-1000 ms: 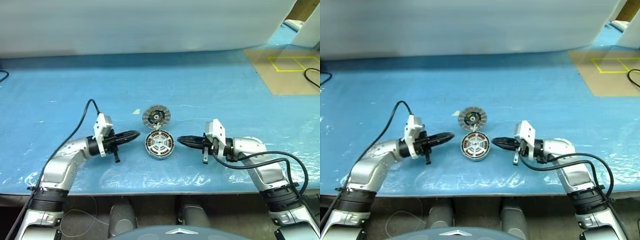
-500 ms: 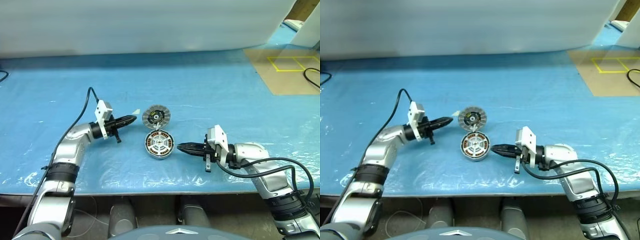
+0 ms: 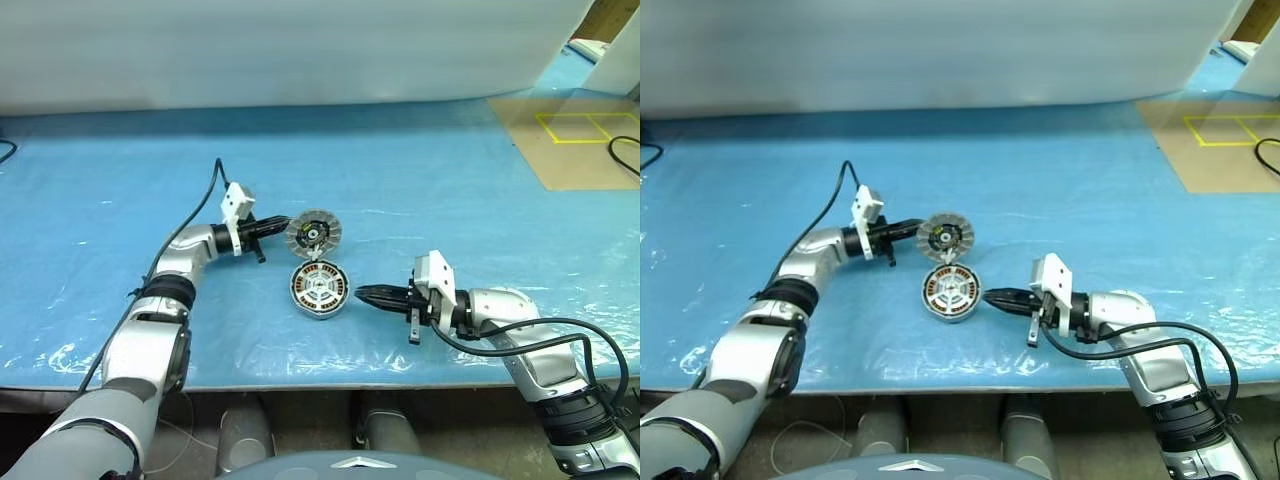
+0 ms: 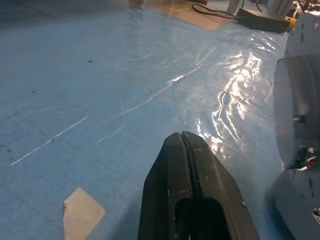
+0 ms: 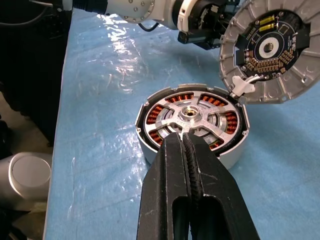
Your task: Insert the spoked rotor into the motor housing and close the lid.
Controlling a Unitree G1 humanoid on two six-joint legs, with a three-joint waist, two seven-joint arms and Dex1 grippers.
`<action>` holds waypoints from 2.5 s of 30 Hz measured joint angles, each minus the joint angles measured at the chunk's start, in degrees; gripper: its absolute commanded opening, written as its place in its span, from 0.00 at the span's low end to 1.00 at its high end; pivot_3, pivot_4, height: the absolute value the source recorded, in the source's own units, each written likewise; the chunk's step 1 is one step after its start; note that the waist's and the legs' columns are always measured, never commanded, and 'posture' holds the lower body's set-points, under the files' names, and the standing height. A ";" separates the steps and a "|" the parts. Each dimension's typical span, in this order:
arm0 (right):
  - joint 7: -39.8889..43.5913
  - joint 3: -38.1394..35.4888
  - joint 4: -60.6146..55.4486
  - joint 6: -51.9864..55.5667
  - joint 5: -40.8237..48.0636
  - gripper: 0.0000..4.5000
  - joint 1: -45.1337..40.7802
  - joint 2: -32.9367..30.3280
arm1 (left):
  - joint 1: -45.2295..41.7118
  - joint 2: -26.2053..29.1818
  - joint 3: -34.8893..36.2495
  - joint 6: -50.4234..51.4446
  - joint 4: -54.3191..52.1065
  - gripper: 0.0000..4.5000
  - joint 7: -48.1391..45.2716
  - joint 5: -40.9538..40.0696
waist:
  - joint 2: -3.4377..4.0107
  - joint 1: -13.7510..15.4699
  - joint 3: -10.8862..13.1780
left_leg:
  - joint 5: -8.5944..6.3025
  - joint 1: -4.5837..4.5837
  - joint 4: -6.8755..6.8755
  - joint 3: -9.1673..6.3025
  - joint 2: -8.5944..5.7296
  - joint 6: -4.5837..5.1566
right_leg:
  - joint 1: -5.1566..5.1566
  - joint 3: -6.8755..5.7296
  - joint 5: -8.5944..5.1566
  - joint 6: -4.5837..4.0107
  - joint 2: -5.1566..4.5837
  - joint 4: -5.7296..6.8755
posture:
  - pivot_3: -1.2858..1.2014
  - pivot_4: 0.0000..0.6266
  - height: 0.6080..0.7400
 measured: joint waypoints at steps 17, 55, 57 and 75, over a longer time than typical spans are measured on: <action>-1.62 0.12 -0.94 0.31 -0.74 0.00 1.58 0.04 | -11.07 -4.24 1.69 8.64 9.39 0.00 -13.53 3.24 | -0.09 1.14 0.05 | 0.00 0.00 -0.03 -0.05 -0.06 -0.01 | 0.07 0.00 0.01 0.01 -0.04 -0.03 | 0.52 0.24 1.00; -6.81 -2.65 -0.70 1.43 -0.11 0.00 0.31 2.06 | 5.58 0.89 -14.76 4.03 -17.12 0.00 -21.40 -0.92 | -0.08 1.07 0.06 | -0.01 0.20 -0.10 -0.05 -0.06 0.00 | 0.42 0.00 -0.01 -0.01 -0.08 -0.08 | 0.52 0.24 1.00; -7.24 -2.38 -0.78 1.80 0.10 0.00 -1.33 3.00 | 7.95 1.24 -13.18 4.00 -19.80 0.00 -19.90 -1.37 | -0.08 1.08 0.06 | -0.01 0.19 -0.11 -0.05 -0.04 -0.01 | 0.40 -0.03 -0.01 -0.01 -0.07 -0.10 | 0.52 0.24 1.00; -4.09 5.19 6.56 0.02 -3.92 0.74 -11.04 7.51 | 34.14 4.44 -4.49 8.59 -54.67 0.00 0.27 -5.41 | -0.07 -0.27 0.07 | -0.01 0.00 -0.35 0.00 0.03 -0.02 | -0.12 -0.10 -0.01 -0.01 -0.02 -0.10 | 0.52 0.24 1.00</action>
